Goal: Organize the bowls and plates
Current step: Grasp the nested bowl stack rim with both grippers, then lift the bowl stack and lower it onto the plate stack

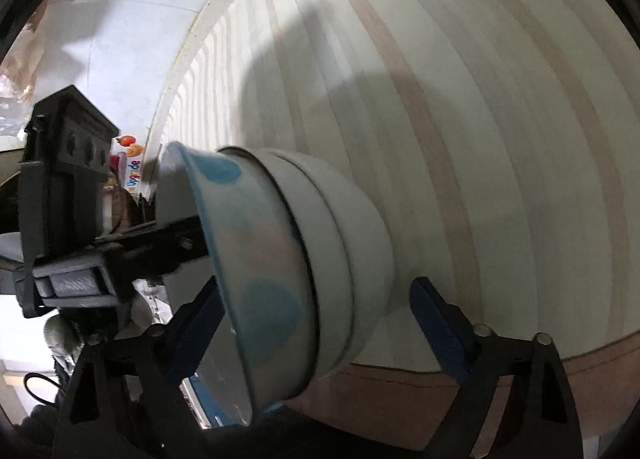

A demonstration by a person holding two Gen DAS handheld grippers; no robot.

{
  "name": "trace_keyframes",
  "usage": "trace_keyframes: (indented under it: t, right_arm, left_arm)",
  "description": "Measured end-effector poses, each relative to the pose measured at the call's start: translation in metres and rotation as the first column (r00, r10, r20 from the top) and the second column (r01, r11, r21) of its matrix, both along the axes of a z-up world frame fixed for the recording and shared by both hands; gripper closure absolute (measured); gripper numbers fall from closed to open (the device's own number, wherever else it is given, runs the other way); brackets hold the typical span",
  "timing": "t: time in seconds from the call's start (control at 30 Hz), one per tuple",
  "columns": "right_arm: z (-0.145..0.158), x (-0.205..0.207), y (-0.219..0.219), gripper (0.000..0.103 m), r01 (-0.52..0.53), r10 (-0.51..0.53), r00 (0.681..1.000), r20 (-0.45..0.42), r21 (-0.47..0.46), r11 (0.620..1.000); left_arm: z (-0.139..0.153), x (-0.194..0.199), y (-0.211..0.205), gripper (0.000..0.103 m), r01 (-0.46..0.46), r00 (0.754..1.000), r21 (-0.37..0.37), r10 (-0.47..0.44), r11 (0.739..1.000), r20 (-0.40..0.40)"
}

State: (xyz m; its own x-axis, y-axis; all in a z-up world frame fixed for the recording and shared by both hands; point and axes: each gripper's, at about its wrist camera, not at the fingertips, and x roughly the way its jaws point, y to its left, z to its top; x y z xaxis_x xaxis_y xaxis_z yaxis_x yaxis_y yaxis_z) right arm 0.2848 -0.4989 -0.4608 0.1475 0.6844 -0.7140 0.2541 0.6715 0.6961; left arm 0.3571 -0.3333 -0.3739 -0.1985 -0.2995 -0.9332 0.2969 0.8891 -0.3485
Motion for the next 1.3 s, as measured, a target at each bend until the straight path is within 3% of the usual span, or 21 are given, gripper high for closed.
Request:
trace_keyframes:
  t: [0.07,0.17,0.33,0.77,1.3]
  right_arm:
    - [-0.005,0.004,0.003,0.024,-0.004,0.004,1.0,-0.014,0.027,1.0]
    - [-0.007,0.008,0.004,0.029,-0.011,0.011,1.0,-0.017,0.02,1.0]
    - [-0.012,0.006,-0.001,0.048,0.023,-0.022,0.999,-0.034,0.023,0.999]
    - [-0.014,0.005,-0.014,0.049,0.047,-0.044,0.998,-0.05,0.059,0.997]
    - [-0.011,0.017,0.002,0.049,0.024,-0.011,0.994,-0.108,0.118,0.993]
  left_arm:
    - [-0.001,-0.001,-0.001,0.034,-0.007,1.0,-0.029,0.007,1.0,-0.014]
    - [0.001,-0.003,-0.004,0.05,-0.001,1.0,-0.062,-0.001,0.998,-0.026]
    - [0.004,-0.004,-0.01,0.05,-0.003,1.0,-0.046,0.003,0.999,-0.003]
    - [0.016,-0.012,0.001,0.052,-0.024,1.0,-0.023,0.024,0.999,0.02]
    - [0.035,-0.011,0.012,0.052,-0.06,0.998,0.017,0.06,0.998,0.007]
